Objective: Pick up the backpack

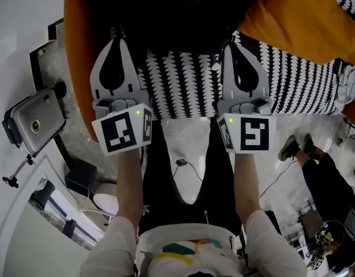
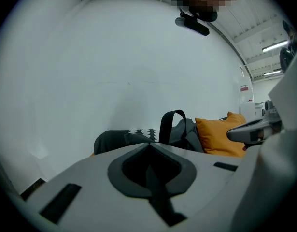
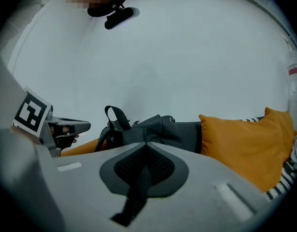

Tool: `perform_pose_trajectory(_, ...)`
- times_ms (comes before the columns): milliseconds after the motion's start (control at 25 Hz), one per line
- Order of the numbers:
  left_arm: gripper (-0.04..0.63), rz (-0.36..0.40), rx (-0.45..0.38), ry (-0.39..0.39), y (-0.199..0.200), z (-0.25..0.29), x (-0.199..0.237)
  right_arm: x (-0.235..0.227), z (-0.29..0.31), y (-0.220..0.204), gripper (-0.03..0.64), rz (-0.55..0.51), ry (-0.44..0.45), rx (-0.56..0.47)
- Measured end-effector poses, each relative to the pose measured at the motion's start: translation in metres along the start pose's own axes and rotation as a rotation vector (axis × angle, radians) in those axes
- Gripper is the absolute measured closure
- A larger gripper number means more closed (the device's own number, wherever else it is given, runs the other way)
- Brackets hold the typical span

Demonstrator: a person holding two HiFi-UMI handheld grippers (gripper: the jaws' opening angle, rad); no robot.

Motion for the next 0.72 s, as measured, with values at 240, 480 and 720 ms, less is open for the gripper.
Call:
perform_pose_trajectory(240, 0.576, 0.002, -0.037, 0.032, 0.024, 0.008, 0.022, -0.013, 0.02, 0.025, 0.617, 0.057, -0.005, -0.014)
perform_pose_trajectory(480, 0.415, -0.027, -0.005, -0.03, -0.007, 0.031, 0.076, -0.004, 0.072, 0.017, 0.431, 0.143, -0.011, 0.014)
perform_pose_trajectory(720, 0.397, -0.035, 0.086, -0.025, -0.041, 0.074, 0.094, -0.022, 0.114, 0.003, 0.408, 0.104, -0.049, 0.126)
Point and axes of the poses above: the fingertips, and each gripper's own axes: z forward along the fingers, x to its left, y out of its top, the point moved 4 cm from there along -z, backward along the fingers, and after that the axes turned 4 degrees about -y, right-handed, at the moved point
